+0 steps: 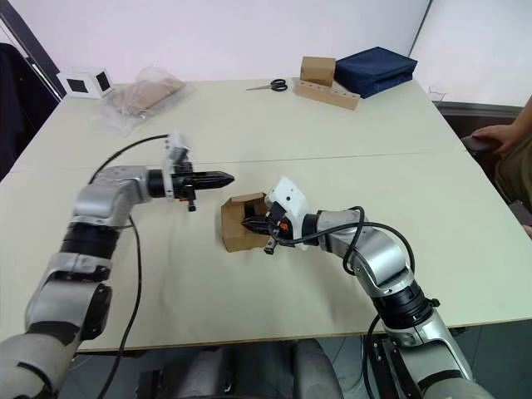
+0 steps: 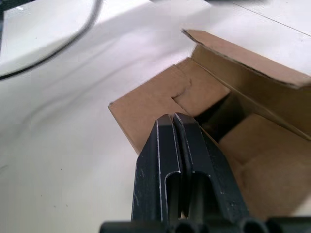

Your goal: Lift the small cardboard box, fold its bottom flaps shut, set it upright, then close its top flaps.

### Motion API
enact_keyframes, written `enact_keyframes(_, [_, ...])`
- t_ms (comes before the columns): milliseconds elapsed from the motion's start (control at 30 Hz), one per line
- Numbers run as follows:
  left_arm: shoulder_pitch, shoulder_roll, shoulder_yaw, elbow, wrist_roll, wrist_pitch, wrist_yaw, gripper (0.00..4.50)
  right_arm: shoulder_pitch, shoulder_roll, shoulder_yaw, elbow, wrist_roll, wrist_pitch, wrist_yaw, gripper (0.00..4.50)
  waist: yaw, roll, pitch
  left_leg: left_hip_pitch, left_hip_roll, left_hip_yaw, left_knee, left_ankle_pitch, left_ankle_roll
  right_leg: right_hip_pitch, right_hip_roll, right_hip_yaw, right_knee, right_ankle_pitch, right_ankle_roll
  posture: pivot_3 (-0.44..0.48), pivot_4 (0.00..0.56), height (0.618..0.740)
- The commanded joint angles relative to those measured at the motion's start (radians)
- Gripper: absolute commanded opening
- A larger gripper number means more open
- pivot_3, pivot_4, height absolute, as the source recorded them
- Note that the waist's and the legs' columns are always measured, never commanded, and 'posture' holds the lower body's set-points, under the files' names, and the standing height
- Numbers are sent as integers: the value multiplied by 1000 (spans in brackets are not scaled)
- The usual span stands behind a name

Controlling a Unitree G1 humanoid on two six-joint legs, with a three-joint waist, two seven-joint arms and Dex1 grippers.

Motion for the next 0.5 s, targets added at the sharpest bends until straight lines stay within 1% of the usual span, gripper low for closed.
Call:
enact_keyframes(33, [63, 51, 53, -177, -95, 108, 5, 40, -1, -10, -21, -32, 3, 5, -6, 0, 4, 0, 0, 0, 0, 0, 0, 0, 0, 0, 0, 0, 0, 0, 0, 0, 150, 740])
enact_keyframes(133, [176, 89, 57, -358, -176, 194, -3, 40, -2, -18, -34, -34, 6, 6, -5, 0, 4, 0, 0, 0, 0, 0, 1, 0, 0, 1, 0, 0, 0, 0, 0, 0, 150, 740])
enact_keyframes(167, [211, 86, 49, -411, -198, 216, 9, 40, -2, -21, -39, -37, 7, 7, -6, 0, 4, 0, 0, 0, 0, 0, 1, 0, 0, 1, 0, 0, 0, 0, 0, 0, 150, 740])
enact_keyframes(233, [245, 72, 32, -460, -212, 233, 43, 40, -3, -25, -45, -39, 8, 9, -6, 0, 6, 0, 0, 0, 0, 0, 0, 0, 0, 1, -1, 0, 0, 0, 0, 0, 150, 740])
enact_keyframes(367, [261, 20, -41, -451, -155, 198, 117, 40, -7, -33, -61, -43, 14, 14, -7, 0, 8, 0, 0, 1, 0, 0, 1, 0, 0, 1, 0, -1, 0, 0, 0, 0, 150, 740])
enact_keyframes(500, [261, 3, -84, -395, -103, 144, 153, 40, -9, -46, -74, -56, 16, 22, -6, 0, 4, 0, 0, 1, 0, 0, 1, 0, 0, 1, 0, 0, 0, 0, 0, 0, 150, 740])
